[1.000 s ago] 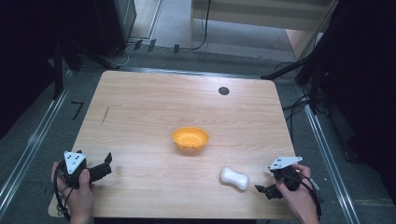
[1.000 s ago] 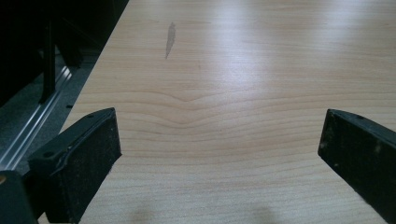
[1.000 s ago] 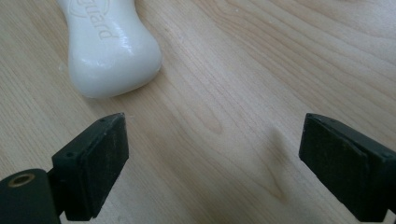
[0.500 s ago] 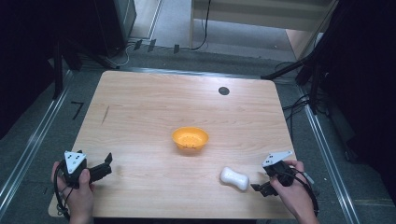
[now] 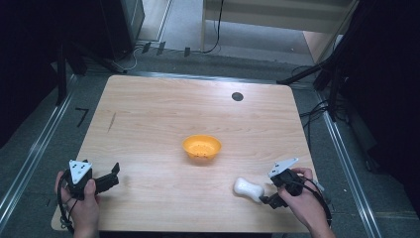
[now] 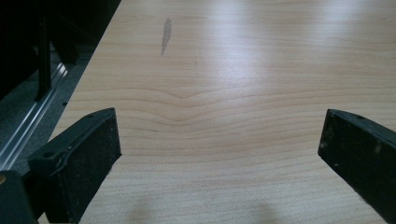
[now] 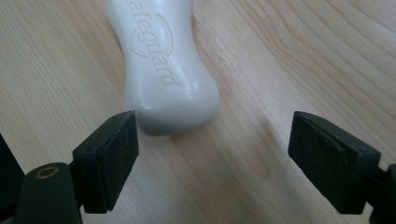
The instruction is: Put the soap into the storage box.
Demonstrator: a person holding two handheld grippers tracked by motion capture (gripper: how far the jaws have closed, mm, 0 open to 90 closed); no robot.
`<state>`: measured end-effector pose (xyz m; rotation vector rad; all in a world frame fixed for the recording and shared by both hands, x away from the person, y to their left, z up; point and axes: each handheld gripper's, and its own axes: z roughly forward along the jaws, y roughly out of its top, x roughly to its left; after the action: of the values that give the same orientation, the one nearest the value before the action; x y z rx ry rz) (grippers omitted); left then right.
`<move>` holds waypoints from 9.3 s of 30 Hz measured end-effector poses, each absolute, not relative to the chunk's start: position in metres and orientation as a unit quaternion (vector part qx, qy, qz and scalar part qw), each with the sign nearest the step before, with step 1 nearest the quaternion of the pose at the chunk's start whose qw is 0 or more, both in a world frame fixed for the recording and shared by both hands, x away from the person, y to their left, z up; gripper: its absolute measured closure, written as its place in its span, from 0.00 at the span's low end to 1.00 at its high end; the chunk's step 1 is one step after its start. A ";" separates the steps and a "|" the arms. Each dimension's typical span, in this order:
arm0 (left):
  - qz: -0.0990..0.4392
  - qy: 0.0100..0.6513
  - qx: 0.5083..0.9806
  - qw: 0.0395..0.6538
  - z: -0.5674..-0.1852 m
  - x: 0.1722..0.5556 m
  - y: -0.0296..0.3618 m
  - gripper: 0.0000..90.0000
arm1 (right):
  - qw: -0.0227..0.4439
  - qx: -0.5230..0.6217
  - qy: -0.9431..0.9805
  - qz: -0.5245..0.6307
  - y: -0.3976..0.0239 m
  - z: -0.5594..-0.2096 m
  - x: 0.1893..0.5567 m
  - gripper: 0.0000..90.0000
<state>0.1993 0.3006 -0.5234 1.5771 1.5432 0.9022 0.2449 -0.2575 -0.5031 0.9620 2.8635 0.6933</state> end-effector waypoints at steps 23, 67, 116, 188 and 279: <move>0.348 0.601 0.619 0.366 -0.523 0.200 0.299 0.00 | 0.012 0.298 0.927 0.230 -0.228 -0.499 0.252 0.30; 0.341 0.601 0.622 0.368 -0.524 0.201 0.300 0.00 | 0.033 0.249 0.949 0.191 -0.199 -0.512 0.248 0.53; 0.334 0.597 0.627 0.372 -0.524 0.202 0.299 0.00 | 0.018 0.248 0.947 0.205 -0.194 -0.482 0.270 0.56; 0.327 0.602 0.625 0.375 -0.524 0.203 0.301 0.00 | 0.022 0.179 0.960 0.214 -0.179 -0.440 0.340 0.56; 0.325 0.598 0.623 0.385 -0.524 0.201 0.301 0.00 | 0.019 0.053 0.981 0.185 -0.046 -0.432 0.383 0.56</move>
<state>0.2006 0.3011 -0.5236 1.5864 1.5239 0.8282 0.3826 -0.0464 -0.4316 0.1645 3.0454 0.5735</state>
